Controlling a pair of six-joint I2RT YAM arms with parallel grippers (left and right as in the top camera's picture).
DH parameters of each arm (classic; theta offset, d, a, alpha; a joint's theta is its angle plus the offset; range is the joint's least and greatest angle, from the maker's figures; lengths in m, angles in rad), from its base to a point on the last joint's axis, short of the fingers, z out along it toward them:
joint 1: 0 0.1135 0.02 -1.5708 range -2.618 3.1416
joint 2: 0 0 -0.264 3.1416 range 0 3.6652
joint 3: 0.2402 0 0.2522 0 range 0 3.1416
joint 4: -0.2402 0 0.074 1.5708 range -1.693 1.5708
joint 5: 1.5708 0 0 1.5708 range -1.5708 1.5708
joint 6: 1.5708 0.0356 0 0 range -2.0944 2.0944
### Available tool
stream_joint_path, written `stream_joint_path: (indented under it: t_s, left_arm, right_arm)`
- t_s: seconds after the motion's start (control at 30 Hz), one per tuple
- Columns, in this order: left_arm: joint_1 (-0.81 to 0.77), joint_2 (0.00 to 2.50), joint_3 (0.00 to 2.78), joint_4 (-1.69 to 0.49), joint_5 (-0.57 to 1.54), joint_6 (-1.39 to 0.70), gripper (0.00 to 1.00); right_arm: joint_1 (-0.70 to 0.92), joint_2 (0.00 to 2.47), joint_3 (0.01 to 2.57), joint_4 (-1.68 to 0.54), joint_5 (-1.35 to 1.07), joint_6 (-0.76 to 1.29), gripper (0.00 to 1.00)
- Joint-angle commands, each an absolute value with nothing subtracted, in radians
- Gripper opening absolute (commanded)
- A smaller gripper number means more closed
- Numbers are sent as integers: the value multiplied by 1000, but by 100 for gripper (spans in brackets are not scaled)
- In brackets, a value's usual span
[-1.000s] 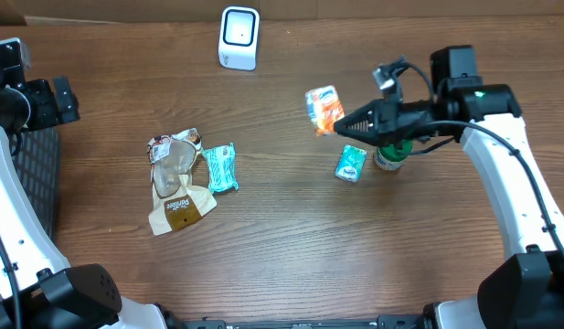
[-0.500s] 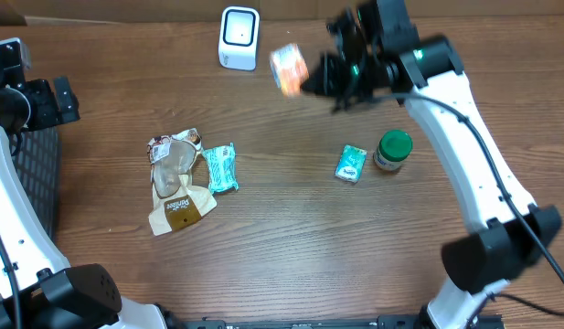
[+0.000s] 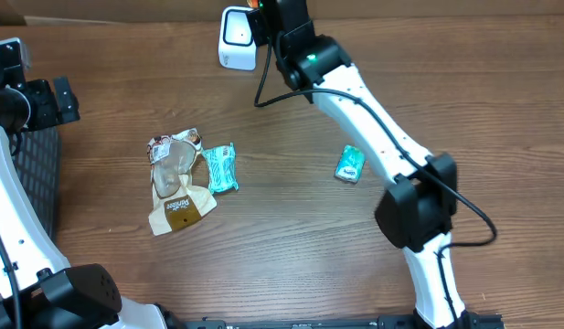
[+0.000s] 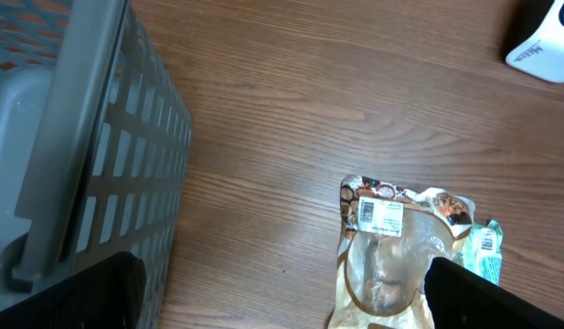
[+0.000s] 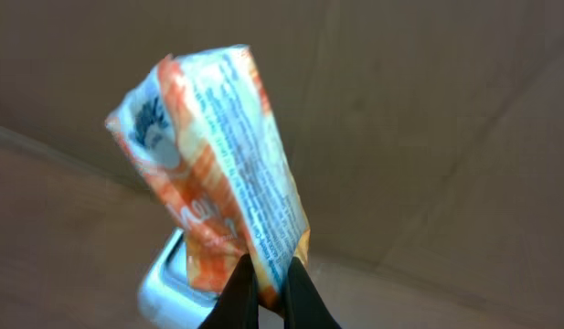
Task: Scan the item barcode
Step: 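Hold the orange tissue pack in front of the white scanner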
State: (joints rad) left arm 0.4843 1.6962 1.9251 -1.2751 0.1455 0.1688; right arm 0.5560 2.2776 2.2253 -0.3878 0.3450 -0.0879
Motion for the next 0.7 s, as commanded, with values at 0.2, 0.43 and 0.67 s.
stream_joint_path:
  t_s: [0.2, 0.43, 0.67]
  left_arm:
    - [482, 1697, 1933, -1275, 147, 195, 100]
    - [482, 1697, 1933, -1275, 147, 195, 100]
    - [482, 1697, 1933, -1275, 146, 195, 100]
  right_arm:
    - [558, 2488, 2244, -130, 418, -526, 4]
    - [581, 2564, 2244, -83, 419, -735, 4]
    - [586, 2582, 2244, -76, 434, -794, 4]
